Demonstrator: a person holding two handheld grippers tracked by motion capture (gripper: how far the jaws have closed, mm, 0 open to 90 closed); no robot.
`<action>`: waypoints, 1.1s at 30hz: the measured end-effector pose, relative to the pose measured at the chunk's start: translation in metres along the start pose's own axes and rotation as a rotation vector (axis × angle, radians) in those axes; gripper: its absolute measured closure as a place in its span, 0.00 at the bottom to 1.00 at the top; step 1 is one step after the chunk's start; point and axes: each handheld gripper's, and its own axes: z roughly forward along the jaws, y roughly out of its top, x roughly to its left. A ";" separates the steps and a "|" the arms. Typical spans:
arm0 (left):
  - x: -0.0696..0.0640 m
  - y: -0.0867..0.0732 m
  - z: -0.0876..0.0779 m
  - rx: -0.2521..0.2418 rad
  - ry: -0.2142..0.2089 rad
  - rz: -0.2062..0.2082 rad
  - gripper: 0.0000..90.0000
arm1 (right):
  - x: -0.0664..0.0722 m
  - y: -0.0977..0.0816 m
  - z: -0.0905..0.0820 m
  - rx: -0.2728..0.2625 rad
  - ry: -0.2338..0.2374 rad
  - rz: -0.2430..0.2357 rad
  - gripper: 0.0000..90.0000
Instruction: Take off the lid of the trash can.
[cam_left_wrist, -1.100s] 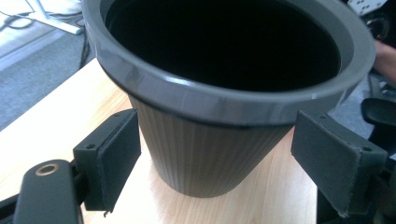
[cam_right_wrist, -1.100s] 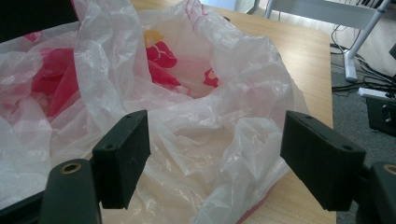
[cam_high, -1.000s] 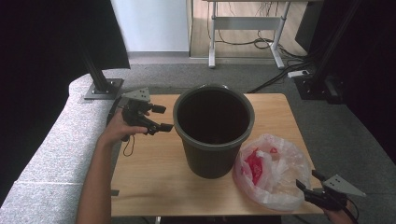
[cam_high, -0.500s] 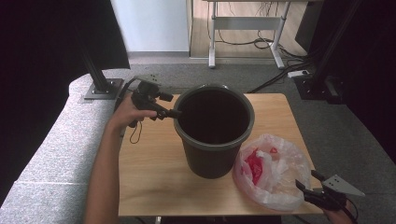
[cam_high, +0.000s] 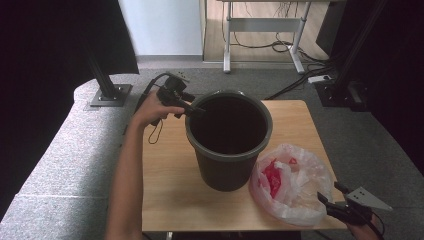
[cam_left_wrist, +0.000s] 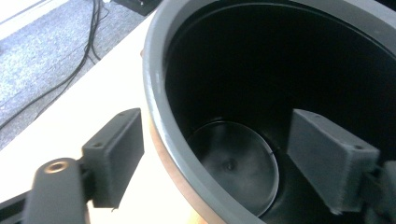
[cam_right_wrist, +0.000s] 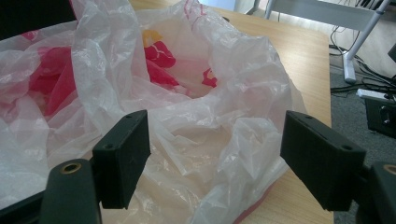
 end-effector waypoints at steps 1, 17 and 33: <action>0.002 0.001 0.002 0.005 0.009 -0.005 0.24 | 0.000 0.000 0.000 0.000 0.000 -0.001 0.27; 0.007 0.018 0.031 0.136 0.176 -0.039 0.73 | 0.001 -0.001 0.004 0.011 0.002 -0.010 0.27; -0.004 0.037 0.024 0.113 0.270 -0.012 0.83 | 0.000 -0.001 0.002 0.003 -0.008 -0.005 0.27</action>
